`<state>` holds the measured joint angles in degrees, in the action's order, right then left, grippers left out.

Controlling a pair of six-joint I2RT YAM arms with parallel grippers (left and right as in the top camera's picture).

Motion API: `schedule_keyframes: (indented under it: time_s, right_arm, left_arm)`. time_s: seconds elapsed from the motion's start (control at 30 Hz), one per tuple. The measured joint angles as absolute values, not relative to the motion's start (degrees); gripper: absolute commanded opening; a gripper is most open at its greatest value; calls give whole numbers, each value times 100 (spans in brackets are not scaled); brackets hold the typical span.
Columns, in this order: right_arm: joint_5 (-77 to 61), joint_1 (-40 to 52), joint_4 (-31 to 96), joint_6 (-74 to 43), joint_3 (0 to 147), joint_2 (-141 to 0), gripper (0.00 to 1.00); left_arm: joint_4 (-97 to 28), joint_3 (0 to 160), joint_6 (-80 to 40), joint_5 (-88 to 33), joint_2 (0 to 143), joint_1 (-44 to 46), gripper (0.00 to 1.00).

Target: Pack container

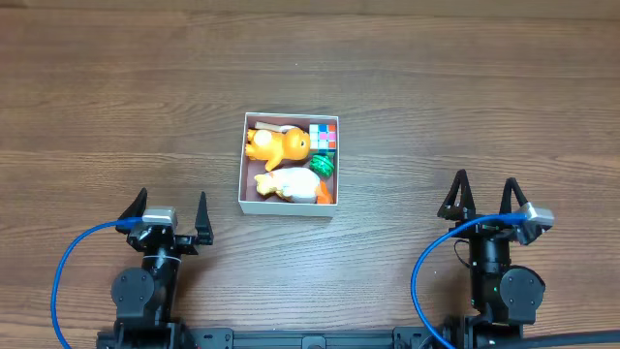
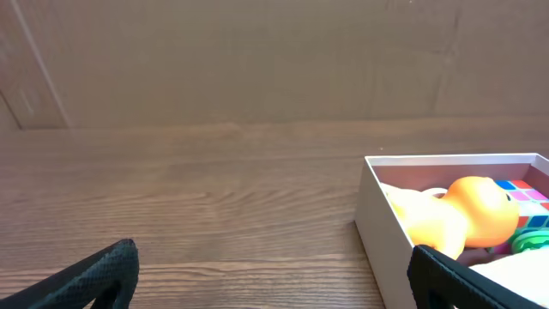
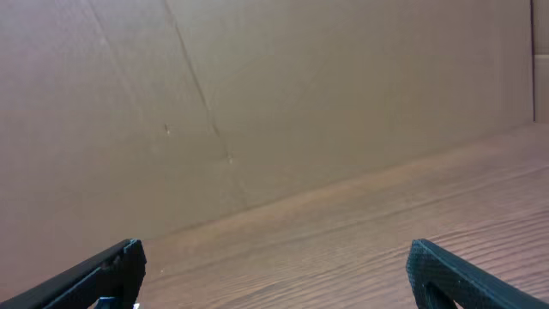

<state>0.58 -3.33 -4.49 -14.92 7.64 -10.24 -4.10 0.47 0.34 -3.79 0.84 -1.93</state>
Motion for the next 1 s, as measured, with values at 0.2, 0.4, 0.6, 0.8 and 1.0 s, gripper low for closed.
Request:
schedule_keyframes:
  time_s: [0.2, 0.4, 0.6, 0.8, 1.0]
  right_arm:
    - [43, -336, -67, -1494, 760, -989, 100]
    - [38, -336, 71, -1494, 600, -593, 100]
    - [43, -336, -3, -1494, 172, -84, 100]
    - [40, -336, 464, -1494, 104, -73, 100]
    - [36, -333, 515, -1304, 104, -73, 100]
  left_arm:
    - [-410, 47, 34, -379, 84, -193, 100]
    - [-410, 47, 34, -379, 84, -193, 100]
    - [-410, 47, 34, -379, 84, -193, 100]
    - [-410, 47, 34, -379, 84, -193, 100]
    - [-410, 47, 34, -379, 84, -193, 100]
